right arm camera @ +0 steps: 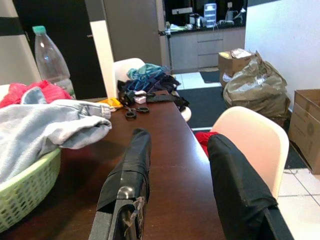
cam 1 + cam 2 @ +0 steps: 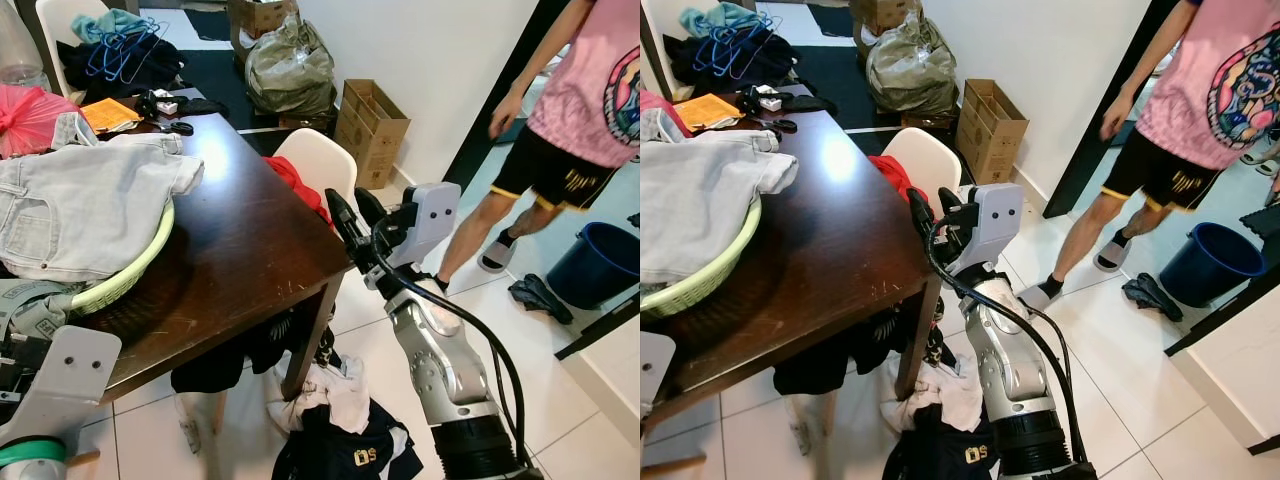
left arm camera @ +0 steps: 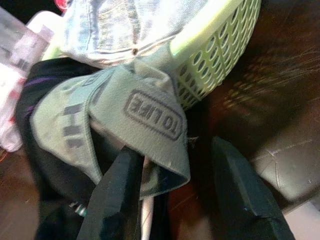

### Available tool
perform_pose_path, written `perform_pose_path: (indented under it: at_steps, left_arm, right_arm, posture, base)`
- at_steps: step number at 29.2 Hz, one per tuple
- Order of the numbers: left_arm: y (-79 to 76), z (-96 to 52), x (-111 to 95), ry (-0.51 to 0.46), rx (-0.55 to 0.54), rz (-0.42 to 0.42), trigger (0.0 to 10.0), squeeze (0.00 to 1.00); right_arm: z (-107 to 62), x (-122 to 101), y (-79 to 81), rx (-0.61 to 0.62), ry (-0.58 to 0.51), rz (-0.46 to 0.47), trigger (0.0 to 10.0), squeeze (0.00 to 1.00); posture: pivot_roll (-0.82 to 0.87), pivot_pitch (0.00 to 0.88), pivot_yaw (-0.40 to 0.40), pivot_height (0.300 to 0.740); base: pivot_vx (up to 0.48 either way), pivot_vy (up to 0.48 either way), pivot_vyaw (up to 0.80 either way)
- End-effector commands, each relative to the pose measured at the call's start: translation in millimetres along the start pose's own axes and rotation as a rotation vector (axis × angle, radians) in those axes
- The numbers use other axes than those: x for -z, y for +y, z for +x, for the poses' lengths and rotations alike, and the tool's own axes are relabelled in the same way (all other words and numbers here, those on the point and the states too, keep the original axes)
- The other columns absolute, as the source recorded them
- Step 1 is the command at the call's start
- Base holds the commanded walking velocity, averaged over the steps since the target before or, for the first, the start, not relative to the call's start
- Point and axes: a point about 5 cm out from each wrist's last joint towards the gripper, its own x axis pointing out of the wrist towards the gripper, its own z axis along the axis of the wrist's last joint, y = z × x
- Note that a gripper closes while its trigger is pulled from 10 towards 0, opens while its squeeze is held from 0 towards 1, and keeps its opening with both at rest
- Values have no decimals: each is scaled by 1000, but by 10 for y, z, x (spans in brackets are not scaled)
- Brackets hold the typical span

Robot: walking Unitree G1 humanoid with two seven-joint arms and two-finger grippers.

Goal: Hang hanger

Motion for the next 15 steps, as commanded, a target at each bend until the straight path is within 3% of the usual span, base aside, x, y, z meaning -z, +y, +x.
perform_pose_path:
  at_steps: [1,2,3,4,7,8,9,10,13,15]
  left_arm:
    - [-25,0,60,34,11,-1,8353,0]
    - [-35,45,74,23,18,27,7137,0]
    - [-35,45,74,23,18,27,7137,0]
    - [-36,94,93,11,31,47,5451,0]
    - [-35,124,103,1,39,57,5451,0]
    - [-34,155,97,-24,53,73,4157,0]
    - [-34,155,97,-24,53,73,4157,0]
    - [-30,155,61,-63,70,92,0,0]
    - [-30,155,61,-63,70,92,0,0]
    - [-59,72,-18,-128,90,107,0,0]
  right_arm:
    - [-17,8,-31,5,-2,-5,10000,0]
    - [-23,6,-33,6,-1,-6,10000,0]
    - [-23,6,-33,6,-1,-6,10000,0]
    - [-28,6,-35,7,-2,-7,10000,0]
    - [-30,6,-35,8,-2,-7,10000,0]
    - [-33,4,-36,9,-3,-6,10000,0]
    - [-33,4,-36,9,-3,-6,10000,0]
    - [-36,0,-38,9,-6,-7,10000,0]
    - [-36,0,-38,9,-6,-7,10000,0]
    - [-44,-8,-49,13,-11,-10,10000,0]
  posture:
    - [189,171,-95,740]
    - [181,170,-93,740]
    - [181,170,-93,740]
    - [175,169,-91,740]
    - [175,169,-91,740]
    - [170,168,-89,740]
    - [170,168,-89,740]
    - [161,169,-83,740]
    - [161,169,-83,740]
    - [157,172,-76,740]
  base:
    - [0,0,0]
    - [0,0,0]
    - [0,0,0]
    - [0,0,0]
    - [0,0,0]
    - [0,0,0]
    - [0,0,0]
    - [0,0,0]
    - [0,0,0]
    - [0,0,0]
